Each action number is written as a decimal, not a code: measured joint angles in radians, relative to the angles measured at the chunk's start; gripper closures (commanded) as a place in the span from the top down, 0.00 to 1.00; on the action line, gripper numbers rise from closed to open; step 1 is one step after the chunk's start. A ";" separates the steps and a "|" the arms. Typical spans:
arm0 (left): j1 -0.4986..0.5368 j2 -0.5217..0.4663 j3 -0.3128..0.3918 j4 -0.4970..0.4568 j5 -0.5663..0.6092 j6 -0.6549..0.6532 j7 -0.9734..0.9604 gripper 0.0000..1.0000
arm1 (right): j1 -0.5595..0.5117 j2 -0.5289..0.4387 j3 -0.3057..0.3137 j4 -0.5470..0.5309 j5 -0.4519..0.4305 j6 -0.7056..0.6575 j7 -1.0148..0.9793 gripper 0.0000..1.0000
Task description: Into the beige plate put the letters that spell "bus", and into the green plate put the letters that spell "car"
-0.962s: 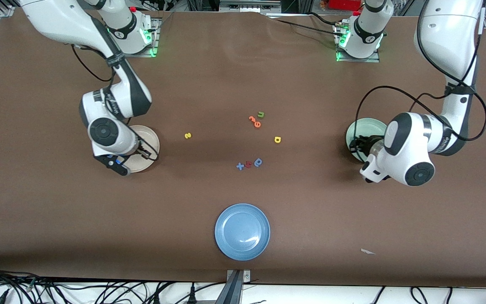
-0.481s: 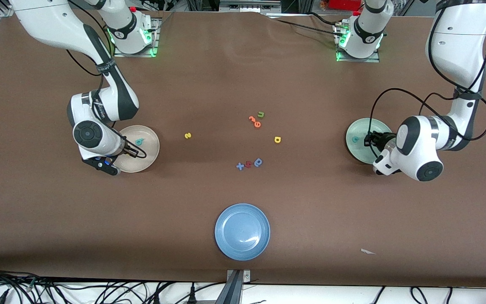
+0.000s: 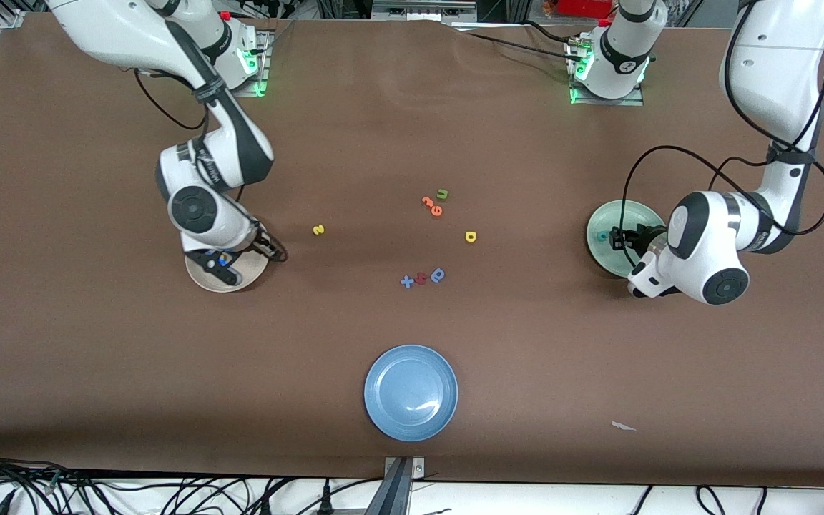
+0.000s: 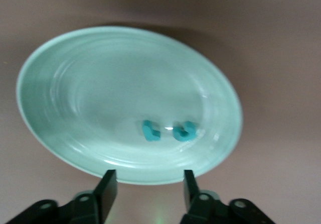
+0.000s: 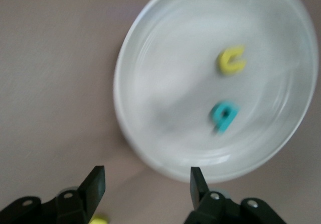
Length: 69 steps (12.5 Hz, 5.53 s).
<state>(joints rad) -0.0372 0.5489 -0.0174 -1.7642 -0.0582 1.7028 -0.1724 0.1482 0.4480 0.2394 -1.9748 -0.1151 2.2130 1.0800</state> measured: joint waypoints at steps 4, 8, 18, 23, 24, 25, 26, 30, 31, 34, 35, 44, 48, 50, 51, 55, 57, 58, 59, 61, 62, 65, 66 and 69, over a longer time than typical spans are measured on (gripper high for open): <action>-0.030 -0.063 -0.156 0.077 -0.011 -0.022 -0.281 1.00 | 0.009 0.027 0.091 -0.041 0.001 0.124 0.244 0.65; -0.136 -0.025 -0.205 0.084 -0.067 0.217 -0.631 1.00 | 0.014 0.044 0.109 -0.134 0.001 0.294 0.317 0.64; -0.335 0.140 -0.204 0.025 -0.030 0.536 -0.997 0.99 | 0.014 0.044 0.113 -0.195 0.001 0.374 0.325 0.23; -0.357 0.123 -0.205 -0.024 -0.023 0.570 -1.085 0.90 | 0.014 0.040 0.114 -0.194 0.001 0.382 0.323 0.05; -0.368 0.123 -0.205 -0.029 -0.023 0.583 -1.103 0.86 | 0.014 0.033 0.114 -0.192 0.000 0.382 0.319 0.05; -0.376 0.123 -0.205 -0.035 -0.023 0.590 -1.118 0.84 | 0.013 0.019 0.114 -0.189 0.000 0.373 0.309 0.05; -0.379 0.123 -0.205 -0.043 -0.023 0.595 -1.129 0.77 | 0.012 0.000 0.113 -0.181 0.000 0.337 0.288 0.05; -0.379 0.119 -0.205 -0.056 -0.023 0.628 -1.150 0.68 | 0.007 -0.051 0.057 -0.144 -0.003 0.228 0.097 0.05; -0.379 0.113 -0.207 -0.072 -0.023 0.654 -1.161 0.66 | 0.002 -0.050 0.033 -0.135 -0.006 0.228 0.030 0.05; -0.382 0.101 -0.207 -0.104 -0.023 0.702 -1.185 0.39 | -0.003 -0.050 -0.029 -0.101 -0.032 0.227 -0.127 0.05; -0.382 0.097 -0.206 -0.109 -0.023 0.702 -1.191 0.28 | -0.003 -0.049 -0.045 -0.099 -0.033 0.225 -0.171 0.08; -0.331 0.039 -0.195 -0.114 -0.023 0.688 -1.170 0.00 | -0.001 -0.048 -0.108 -0.081 -0.038 0.193 -0.342 0.98; -0.141 -0.104 -0.193 -0.098 -0.024 0.327 -0.845 0.00 | -0.001 -0.120 -0.098 0.056 -0.038 -0.123 -0.391 0.99; -0.032 -0.128 -0.189 -0.107 -0.018 0.174 -0.613 0.00 | -0.001 -0.147 -0.099 0.157 -0.030 -0.270 -0.515 0.99; 0.012 -0.125 -0.187 -0.125 0.002 0.151 -0.520 0.00 | -0.004 -0.163 -0.106 0.194 -0.006 -0.320 -0.592 0.99; 0.134 -0.080 -0.185 -0.185 0.101 0.145 -0.294 0.07 | -0.052 -0.265 -0.231 0.235 0.192 -0.387 -0.987 1.00; 0.173 -0.058 -0.185 -0.191 0.127 0.146 -0.242 0.32 | -0.089 -0.319 -0.267 0.238 0.203 -0.425 -1.136 1.00; 0.186 -0.051 -0.185 -0.192 0.131 0.146 -0.227 0.80 | -0.104 -0.355 -0.270 0.238 0.204 -0.450 -1.177 1.00; 0.192 -0.049 -0.185 -0.193 0.131 0.146 -0.220 1.00 | -0.109 -0.392 -0.269 0.238 0.204 -0.477 -1.187 1.00; 0.194 -0.053 -0.189 -0.179 0.131 0.136 -0.215 1.00 | -0.110 -0.451 -0.251 0.238 0.171 -0.507 -1.191 1.00; 0.193 -0.061 -0.193 -0.149 0.131 0.093 -0.215 1.00 | -0.113 -0.468 -0.242 0.239 0.120 -0.508 -1.191 1.00; 0.193 -0.093 -0.200 0.108 0.104 -0.190 -0.215 1.00 | -0.129 -0.477 -0.233 0.262 0.083 -0.541 -1.175 1.00; 0.193 -0.106 -0.201 0.219 0.074 -0.271 -0.215 1.00 | -0.132 -0.477 -0.232 0.266 0.093 -0.551 -1.134 1.00; 0.193 -0.136 -0.203 0.421 0.049 -0.349 -0.215 1.00 | -0.134 -0.477 -0.232 0.267 0.111 -0.557 -1.073 1.00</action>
<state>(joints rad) 0.1556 0.4128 -0.2199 -1.3430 -0.0093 1.3536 -0.3873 0.0146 -0.0289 0.0075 -1.7077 -0.0038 1.6562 0.0068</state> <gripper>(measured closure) 0.000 0.000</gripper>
